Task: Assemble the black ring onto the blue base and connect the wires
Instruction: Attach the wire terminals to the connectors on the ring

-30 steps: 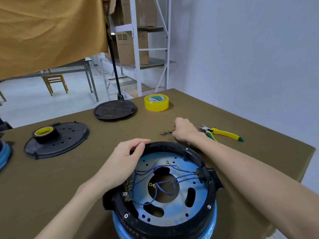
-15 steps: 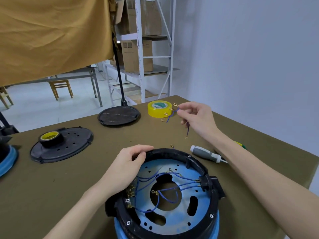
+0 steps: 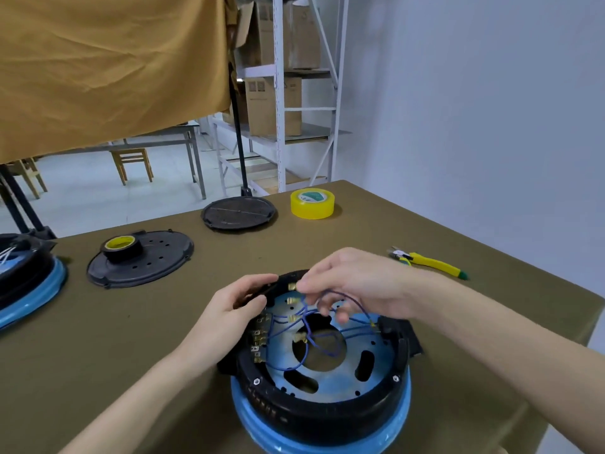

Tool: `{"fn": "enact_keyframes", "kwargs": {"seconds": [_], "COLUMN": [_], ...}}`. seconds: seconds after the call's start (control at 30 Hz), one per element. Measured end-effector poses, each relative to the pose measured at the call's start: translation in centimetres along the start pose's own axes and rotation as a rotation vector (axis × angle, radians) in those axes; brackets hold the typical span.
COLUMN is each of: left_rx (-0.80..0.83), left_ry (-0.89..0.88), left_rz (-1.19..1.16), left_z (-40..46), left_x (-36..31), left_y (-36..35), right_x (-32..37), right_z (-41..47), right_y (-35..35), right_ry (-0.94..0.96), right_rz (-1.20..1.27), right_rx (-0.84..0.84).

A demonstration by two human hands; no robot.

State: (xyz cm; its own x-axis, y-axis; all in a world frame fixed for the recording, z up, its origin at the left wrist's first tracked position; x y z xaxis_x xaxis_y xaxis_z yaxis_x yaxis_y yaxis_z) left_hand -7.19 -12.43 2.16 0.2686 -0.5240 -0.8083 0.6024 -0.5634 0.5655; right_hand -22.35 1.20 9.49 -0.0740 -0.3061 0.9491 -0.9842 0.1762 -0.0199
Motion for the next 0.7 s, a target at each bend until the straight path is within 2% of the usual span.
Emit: {"fn": "enact_keyframes", "kwargs": {"seconds": [0.1, 0.27, 0.7], "left_rx": [-0.056, -0.085, -0.135], "left_ry": [-0.011, -0.009, -0.029], "left_rz": [-0.074, -0.103, -0.182], "left_z": [-0.7, -0.8, -1.3], "left_x": [0.3, 0.6, 0.5], "left_y": [-0.2, -0.4, -1.1], "right_x": [-0.9, -1.4, -1.9], "right_z": [1.1, 2.2, 4.7], "right_y": [-2.0, -3.3, -2.2], "right_ry": [0.02, 0.031, -0.073], "right_rz": [-0.171, -0.323, -0.163], "right_rx": [-0.044, -0.07, -0.155]}}
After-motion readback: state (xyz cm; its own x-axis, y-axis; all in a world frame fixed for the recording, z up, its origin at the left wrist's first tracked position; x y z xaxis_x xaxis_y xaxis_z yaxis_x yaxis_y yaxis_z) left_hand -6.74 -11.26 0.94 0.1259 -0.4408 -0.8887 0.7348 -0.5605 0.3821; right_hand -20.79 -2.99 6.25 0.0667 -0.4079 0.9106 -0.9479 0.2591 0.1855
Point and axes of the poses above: each hand's wrist, its own z-axis towards the middle knuckle, its own y-axis out of the back of the hand, x = y × z, the point moved 4 cm from there along z, towards the middle knuckle, and after that the axes turned 14 degrees about z, right-handed, at the moved point
